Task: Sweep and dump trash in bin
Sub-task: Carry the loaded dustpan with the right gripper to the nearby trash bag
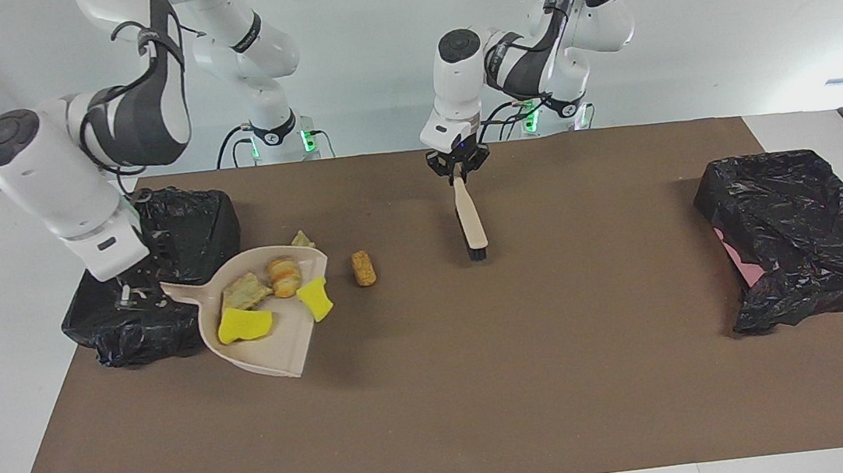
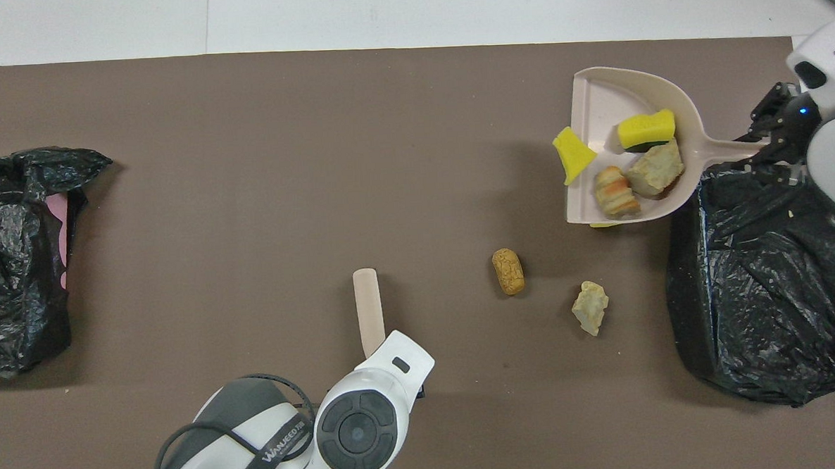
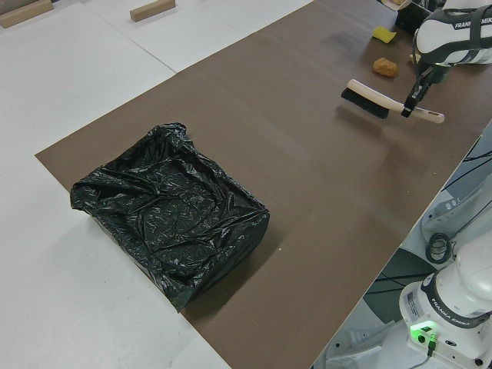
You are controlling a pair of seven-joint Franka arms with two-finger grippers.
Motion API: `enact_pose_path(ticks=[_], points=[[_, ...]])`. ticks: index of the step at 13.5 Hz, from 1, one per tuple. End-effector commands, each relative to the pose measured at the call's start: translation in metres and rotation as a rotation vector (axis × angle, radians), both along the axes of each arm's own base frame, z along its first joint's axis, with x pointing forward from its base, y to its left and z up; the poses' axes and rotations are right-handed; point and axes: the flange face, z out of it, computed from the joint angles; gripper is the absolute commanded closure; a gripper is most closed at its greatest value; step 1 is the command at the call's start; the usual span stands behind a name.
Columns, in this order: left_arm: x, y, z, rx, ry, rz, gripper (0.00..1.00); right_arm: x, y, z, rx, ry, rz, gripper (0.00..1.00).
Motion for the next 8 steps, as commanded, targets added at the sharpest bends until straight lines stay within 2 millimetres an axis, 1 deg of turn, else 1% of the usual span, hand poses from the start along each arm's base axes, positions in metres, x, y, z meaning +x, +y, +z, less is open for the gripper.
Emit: enact_pose_path(ticks=[1, 2, 3, 4, 5, 6, 7, 8], points=[[-0.029, 0.023, -0.007, 0.047, -0.019, -0.018, 1.0, -0.029, -0.049, 0.008, 0.028, 0.016, 0.036, 1.0], [-0.032, 0.025, -0.01, 0.049, -0.019, -0.011, 1.0, -0.039, -0.063, 0.005, 0.026, 0.023, 0.06, 1.0], [-0.034, 0.028, -0.019, 0.053, -0.015, -0.003, 1.0, -0.05, -0.079, 0.004, 0.023, 0.024, 0.073, 1.0], [-0.034, 0.029, -0.023, 0.046, -0.021, 0.001, 0.99, -0.062, -0.092, 0.002, 0.015, 0.034, 0.069, 1.0], [-0.034, 0.03, -0.025, 0.051, -0.016, 0.0, 0.16, -0.075, -0.107, 0.001, 0.007, 0.041, 0.068, 1.0], [-0.031, 0.028, -0.022, 0.042, -0.022, 0.001, 0.0, -0.088, -0.121, -0.002, 0.003, 0.05, 0.075, 1.0], [-0.024, 0.029, -0.019, 0.03, -0.031, 0.016, 0.0, -0.1, -0.135, -0.003, -0.008, 0.054, 0.087, 1.0], [-0.013, 0.032, -0.012, 0.013, -0.043, 0.041, 0.0, -0.112, -0.149, -0.006, -0.031, 0.061, 0.106, 1.0]])
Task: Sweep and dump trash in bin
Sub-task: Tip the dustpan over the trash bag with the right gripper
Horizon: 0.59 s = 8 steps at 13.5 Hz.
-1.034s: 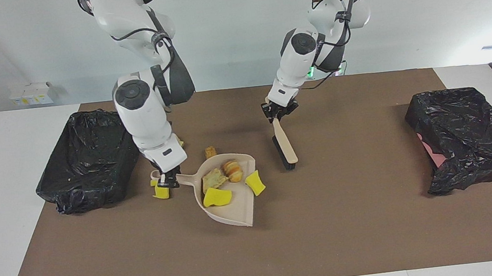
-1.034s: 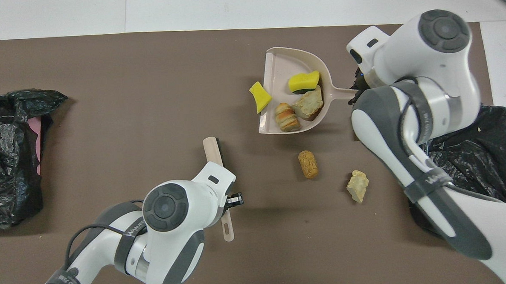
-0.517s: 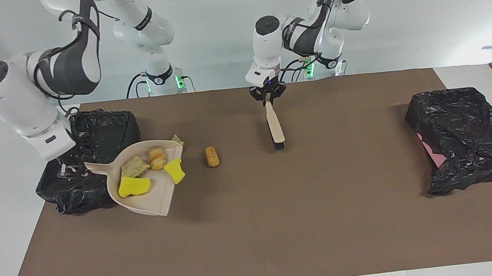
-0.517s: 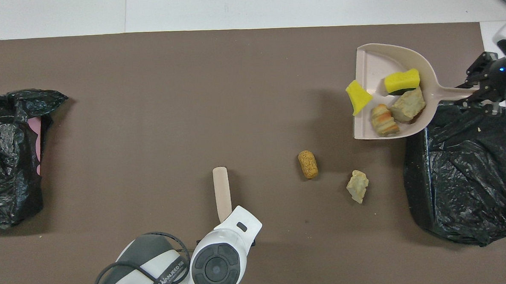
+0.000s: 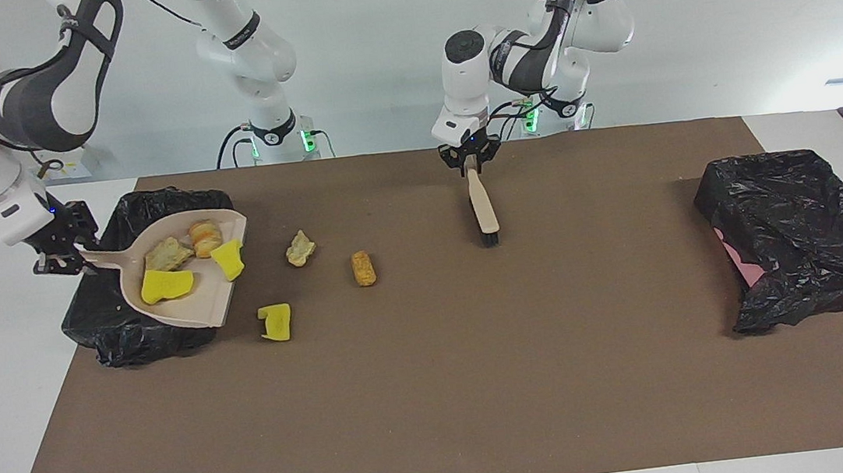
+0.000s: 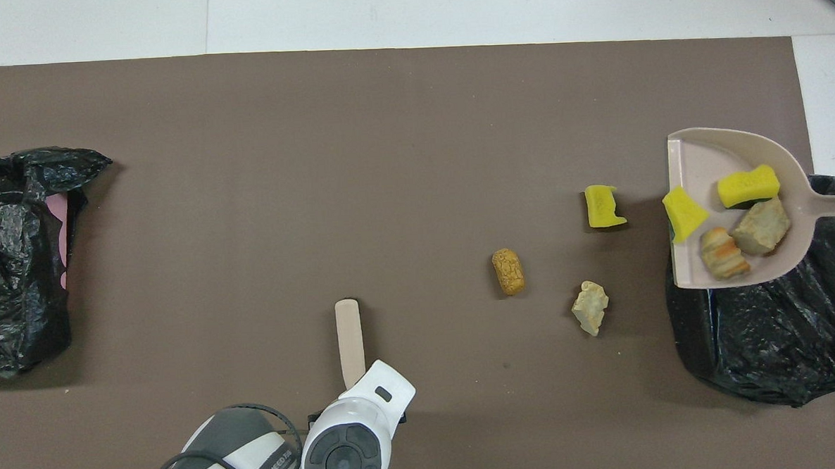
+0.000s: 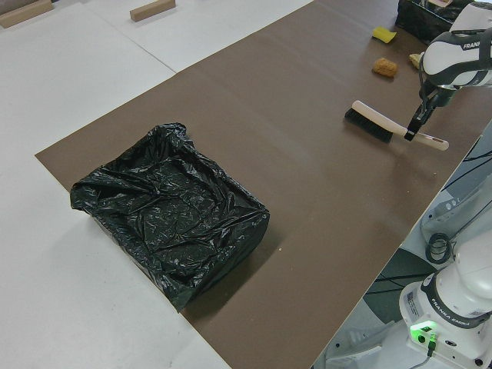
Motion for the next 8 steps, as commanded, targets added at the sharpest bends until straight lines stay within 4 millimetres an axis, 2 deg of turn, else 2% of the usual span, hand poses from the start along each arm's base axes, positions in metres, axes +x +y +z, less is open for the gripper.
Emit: enact_pose_path(ticks=[1, 3, 5, 7, 8], points=[[0.033, 0.016, 0.017, -0.033, -0.055, 0.068, 0.0, -0.042, -0.028, 0.0, -0.049, -0.001, 0.053, 1.0], [0.075, 0.034, 0.026, -0.05, -0.059, 0.119, 0.0, -0.062, -0.049, -0.003, -0.105, -0.004, 0.095, 1.0], [0.128, 0.057, 0.038, -0.079, -0.076, 0.106, 0.0, -0.08, -0.06, -0.01, -0.18, 0.001, 0.129, 1.0], [0.182, 0.076, 0.058, -0.114, -0.106, 0.022, 0.0, -0.086, -0.063, -0.014, -0.262, 0.012, 0.165, 1.0], [0.202, 0.088, 0.066, -0.125, -0.123, -0.009, 0.0, -0.088, -0.064, -0.016, -0.308, 0.023, 0.184, 1.0]])
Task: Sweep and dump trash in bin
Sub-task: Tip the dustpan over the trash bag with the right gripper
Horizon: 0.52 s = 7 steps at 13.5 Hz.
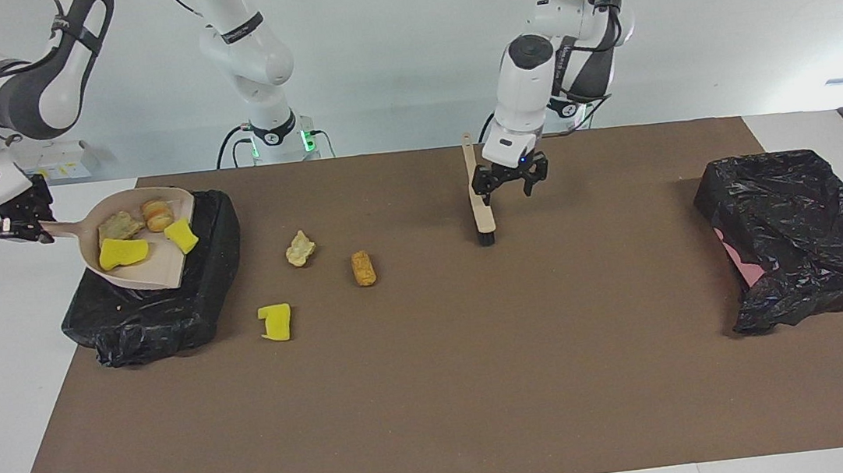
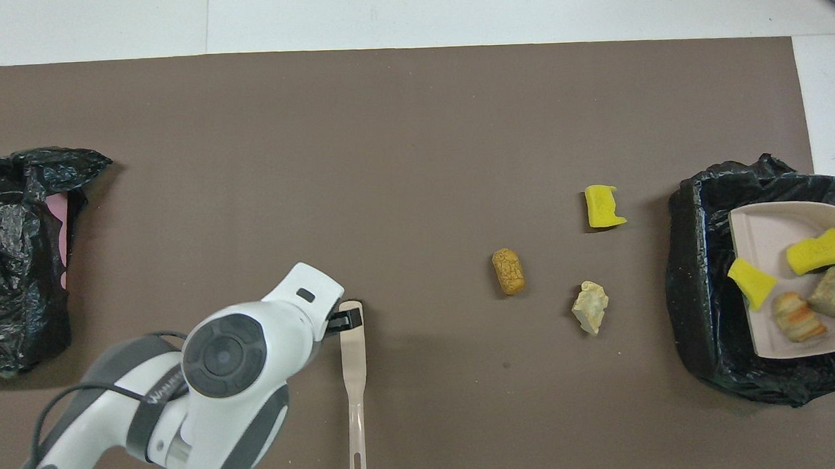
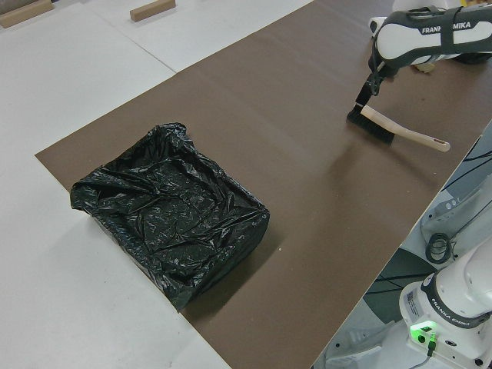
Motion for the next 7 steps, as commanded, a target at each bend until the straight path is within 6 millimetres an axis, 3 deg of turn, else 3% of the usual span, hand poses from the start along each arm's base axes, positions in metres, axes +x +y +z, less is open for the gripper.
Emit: enact_pose_path(ticks=[1, 4, 7], points=[[0.064, 0.023, 0.013, -0.013, -0.036, -0.079, 0.0, -0.014, 0.006, 0.0, -0.11, 0.009, 0.074, 1.0], [0.104, 0.076, 0.037, -0.011, -0.09, -0.144, 0.0, -0.002, 0.021, 0.004, -0.225, 0.044, 0.108, 1.0], [0.125, 0.131, 0.061, 0.012, -0.091, -0.186, 0.0, 0.017, 0.068, 0.028, -0.347, 0.046, 0.217, 1.0]])
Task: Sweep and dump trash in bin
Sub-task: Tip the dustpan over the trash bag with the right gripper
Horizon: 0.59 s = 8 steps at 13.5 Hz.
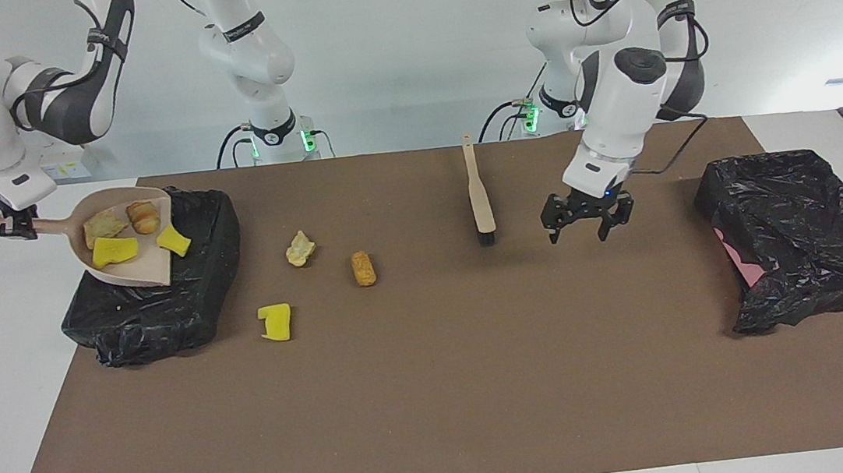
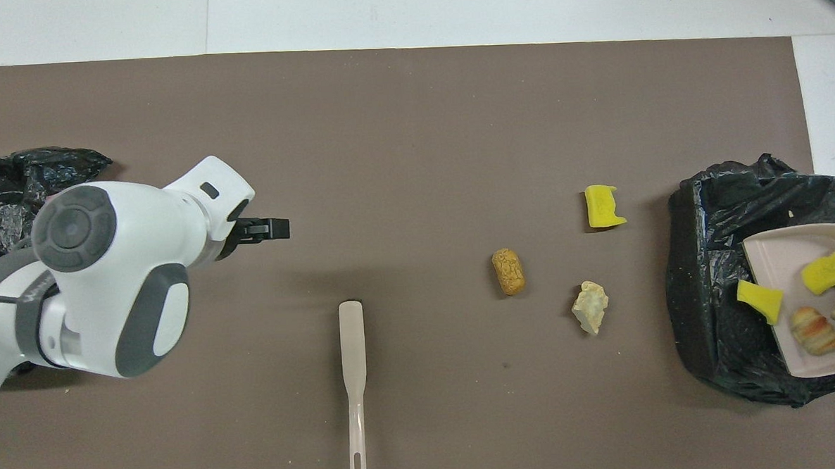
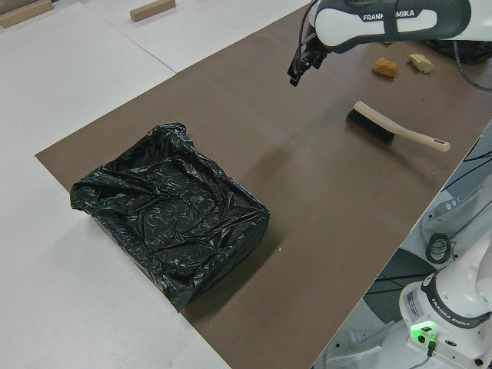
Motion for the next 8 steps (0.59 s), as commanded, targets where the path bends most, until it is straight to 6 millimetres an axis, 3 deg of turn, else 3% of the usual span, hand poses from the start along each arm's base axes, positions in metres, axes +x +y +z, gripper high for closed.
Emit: enact_pose_path(ticks=[1, 4, 7, 8], points=[[0.017, 0.043, 0.022, 0.028, -0.003, -0.005, 0.0, 0.005, 0.04, 0.029, -0.107, -0.017, 0.089, 1.0], [0.023, 0.072, 0.044, 0.03, -0.016, 0.045, 0.0, 0.013, 0.067, 0.047, -0.209, -0.003, 0.178, 1.0], [0.026, 0.074, 0.056, 0.029, 0.001, 0.046, 0.0, 0.01, 0.076, 0.071, -0.314, -0.004, 0.224, 1.0], [0.027, 0.074, 0.059, 0.03, -0.004, 0.046, 0.0, 0.012, 0.088, 0.081, -0.354, -0.007, 0.255, 1.0]])
